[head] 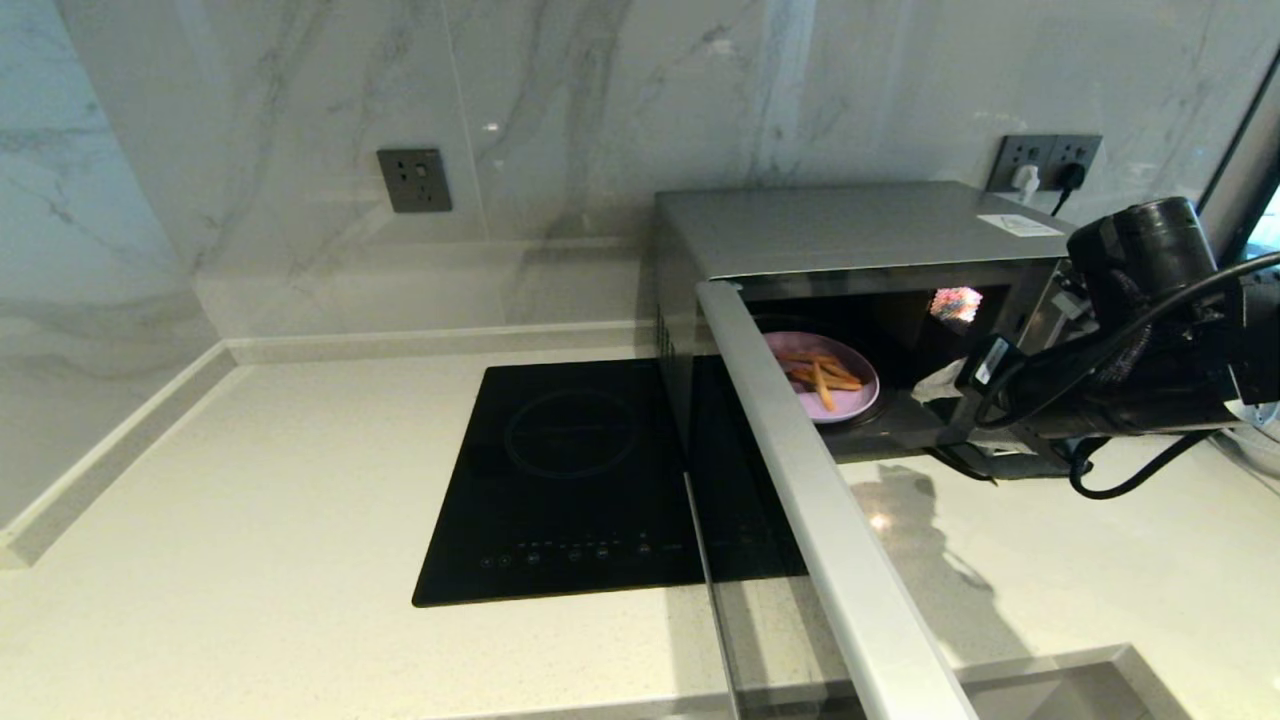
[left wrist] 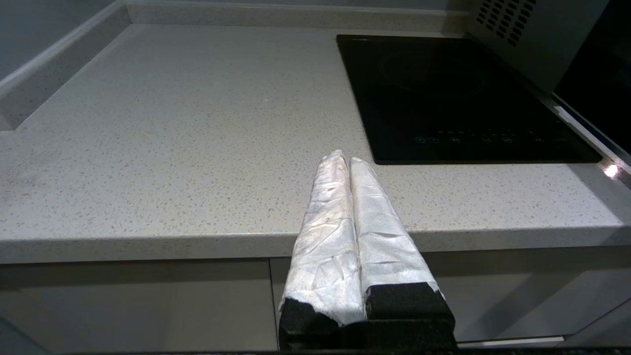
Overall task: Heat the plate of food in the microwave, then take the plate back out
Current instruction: Take the plate out of the microwave
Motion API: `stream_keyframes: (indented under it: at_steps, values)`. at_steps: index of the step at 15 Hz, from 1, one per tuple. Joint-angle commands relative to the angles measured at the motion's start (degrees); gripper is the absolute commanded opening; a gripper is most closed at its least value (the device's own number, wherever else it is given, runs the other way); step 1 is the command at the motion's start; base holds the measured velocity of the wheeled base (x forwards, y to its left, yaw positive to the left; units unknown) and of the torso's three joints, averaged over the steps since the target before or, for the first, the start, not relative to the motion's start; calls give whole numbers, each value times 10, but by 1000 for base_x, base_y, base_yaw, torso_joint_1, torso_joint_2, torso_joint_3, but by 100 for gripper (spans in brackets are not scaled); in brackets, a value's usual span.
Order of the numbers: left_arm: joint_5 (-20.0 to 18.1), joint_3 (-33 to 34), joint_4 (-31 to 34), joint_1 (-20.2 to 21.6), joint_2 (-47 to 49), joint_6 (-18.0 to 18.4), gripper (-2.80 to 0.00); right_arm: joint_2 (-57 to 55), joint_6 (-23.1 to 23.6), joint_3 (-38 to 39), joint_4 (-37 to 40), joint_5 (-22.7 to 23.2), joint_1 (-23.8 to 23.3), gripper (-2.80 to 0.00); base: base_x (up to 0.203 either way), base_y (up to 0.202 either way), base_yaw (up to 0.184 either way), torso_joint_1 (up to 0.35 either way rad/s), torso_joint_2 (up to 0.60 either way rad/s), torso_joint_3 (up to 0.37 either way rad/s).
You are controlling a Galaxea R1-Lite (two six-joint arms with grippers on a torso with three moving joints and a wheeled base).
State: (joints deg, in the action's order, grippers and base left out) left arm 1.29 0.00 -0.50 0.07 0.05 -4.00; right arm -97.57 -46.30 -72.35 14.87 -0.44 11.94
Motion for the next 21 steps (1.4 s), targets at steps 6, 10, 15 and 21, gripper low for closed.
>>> stream_keyframes:
  at_steps: [6, 10, 15, 21]
  values:
    - [0, 0, 0, 0, 0, 0, -280, -109, -104, -112, 12, -38, 2, 0, 0, 0, 0, 0, 0, 0]
    - [0, 0, 0, 0, 0, 0, -280, -176, -158, -147, 45, -100, 26, 0, 0, 0, 0, 0, 0, 0]
    - [0, 0, 0, 0, 0, 0, -280, -219, -167, -181, 28, -105, 24, 0, 0, 0, 0, 0, 0, 0]
    - [0, 0, 0, 0, 0, 0, -280, -255, -162, -223, 27, -107, 20, 0, 0, 0, 0, 0, 0, 0]
